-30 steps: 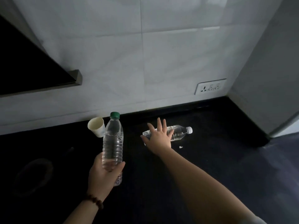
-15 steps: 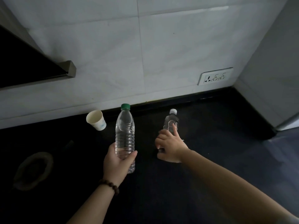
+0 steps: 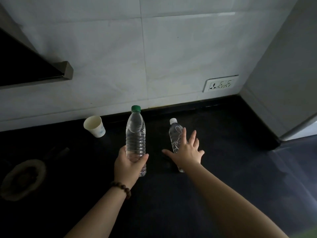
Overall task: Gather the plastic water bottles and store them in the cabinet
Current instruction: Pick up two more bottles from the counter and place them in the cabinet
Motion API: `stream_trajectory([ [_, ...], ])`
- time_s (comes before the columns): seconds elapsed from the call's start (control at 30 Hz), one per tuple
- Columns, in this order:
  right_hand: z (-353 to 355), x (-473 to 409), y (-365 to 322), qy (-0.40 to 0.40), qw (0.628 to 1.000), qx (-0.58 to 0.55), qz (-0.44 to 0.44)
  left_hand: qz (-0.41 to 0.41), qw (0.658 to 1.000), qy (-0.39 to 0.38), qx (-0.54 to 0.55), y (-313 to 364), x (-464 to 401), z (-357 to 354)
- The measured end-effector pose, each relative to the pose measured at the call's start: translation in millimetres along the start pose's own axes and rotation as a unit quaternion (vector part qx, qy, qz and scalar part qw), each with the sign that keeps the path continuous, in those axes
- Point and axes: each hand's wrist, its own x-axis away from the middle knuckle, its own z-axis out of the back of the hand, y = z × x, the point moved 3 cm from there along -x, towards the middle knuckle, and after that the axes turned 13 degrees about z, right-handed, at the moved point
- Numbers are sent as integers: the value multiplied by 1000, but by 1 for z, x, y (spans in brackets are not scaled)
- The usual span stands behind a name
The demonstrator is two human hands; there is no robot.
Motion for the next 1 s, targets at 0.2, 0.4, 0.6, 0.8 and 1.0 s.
stream_trajectory([
  [0.2,-15,-6,-5,2,999,-5,-45,23,999,39,21,-8,0,5],
  [0.4,-7,-1,-3,3,993,-108,-40,43,995,77,47,-28,12,25],
  [0.6,-10,54,-65,39,968,-237,75,34,989,126,70,-40,39,70],
  [0.8,-25,135,-148,41,928,-315,197,28,976,188,109,-74,90,146],
  [1.0,-74,261,-239,4,896,-328,300,38,954,256,152,-157,192,258],
])
